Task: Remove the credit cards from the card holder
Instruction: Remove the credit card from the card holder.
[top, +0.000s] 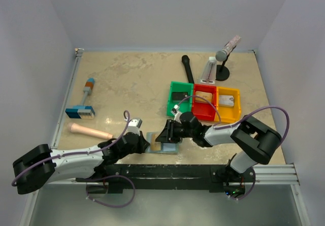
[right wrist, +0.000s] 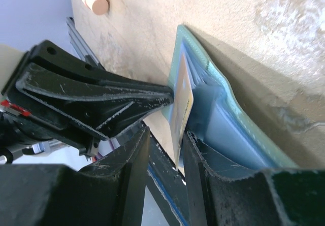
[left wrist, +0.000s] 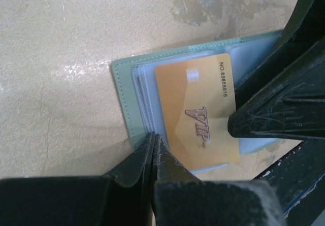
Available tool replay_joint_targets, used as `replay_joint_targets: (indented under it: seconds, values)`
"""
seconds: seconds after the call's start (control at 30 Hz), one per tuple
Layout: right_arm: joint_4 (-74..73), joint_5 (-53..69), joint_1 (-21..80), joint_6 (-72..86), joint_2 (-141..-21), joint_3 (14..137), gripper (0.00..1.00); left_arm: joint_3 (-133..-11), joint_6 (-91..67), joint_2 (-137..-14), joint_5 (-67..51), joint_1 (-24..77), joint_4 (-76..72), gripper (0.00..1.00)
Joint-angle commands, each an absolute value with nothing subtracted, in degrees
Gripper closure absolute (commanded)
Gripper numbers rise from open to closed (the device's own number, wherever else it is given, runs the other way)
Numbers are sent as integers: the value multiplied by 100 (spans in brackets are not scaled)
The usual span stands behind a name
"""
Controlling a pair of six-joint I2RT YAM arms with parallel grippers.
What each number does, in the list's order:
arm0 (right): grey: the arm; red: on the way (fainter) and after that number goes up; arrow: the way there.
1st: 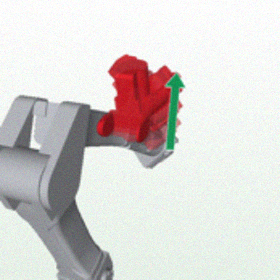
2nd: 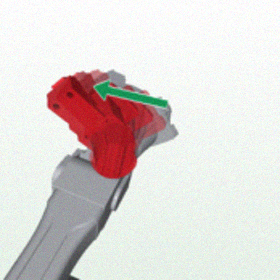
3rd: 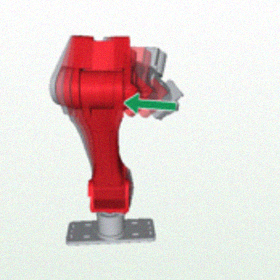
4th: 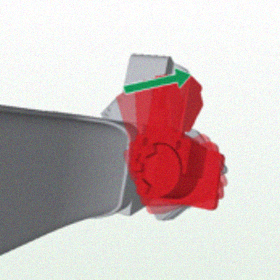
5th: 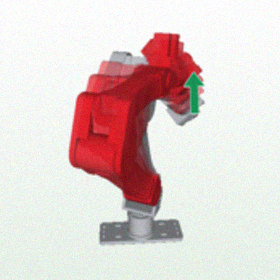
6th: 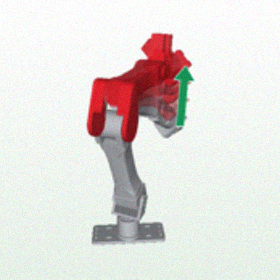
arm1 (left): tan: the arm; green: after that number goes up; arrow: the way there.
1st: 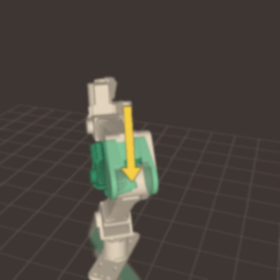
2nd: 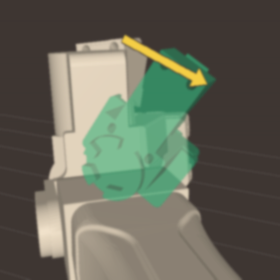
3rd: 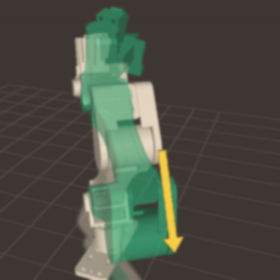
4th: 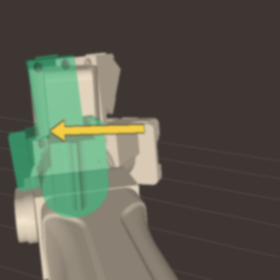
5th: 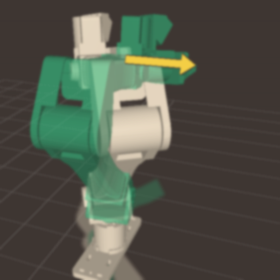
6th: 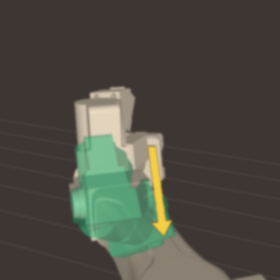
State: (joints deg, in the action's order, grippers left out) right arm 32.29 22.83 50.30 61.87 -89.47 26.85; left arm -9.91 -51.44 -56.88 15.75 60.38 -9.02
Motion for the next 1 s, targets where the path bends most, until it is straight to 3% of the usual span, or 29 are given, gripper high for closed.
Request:
replay_joint_targets:
  seconds: [0.0,0.97]
  values:
    - [3824,2188,4983,6390,-8877,2750,64,-800,-5028,-5634,1283,6047,-826,100]
    - [2532,3085,5150,5906,-9633,3797,62,-800,-4975,-5810,1178,6047,-1169,100]
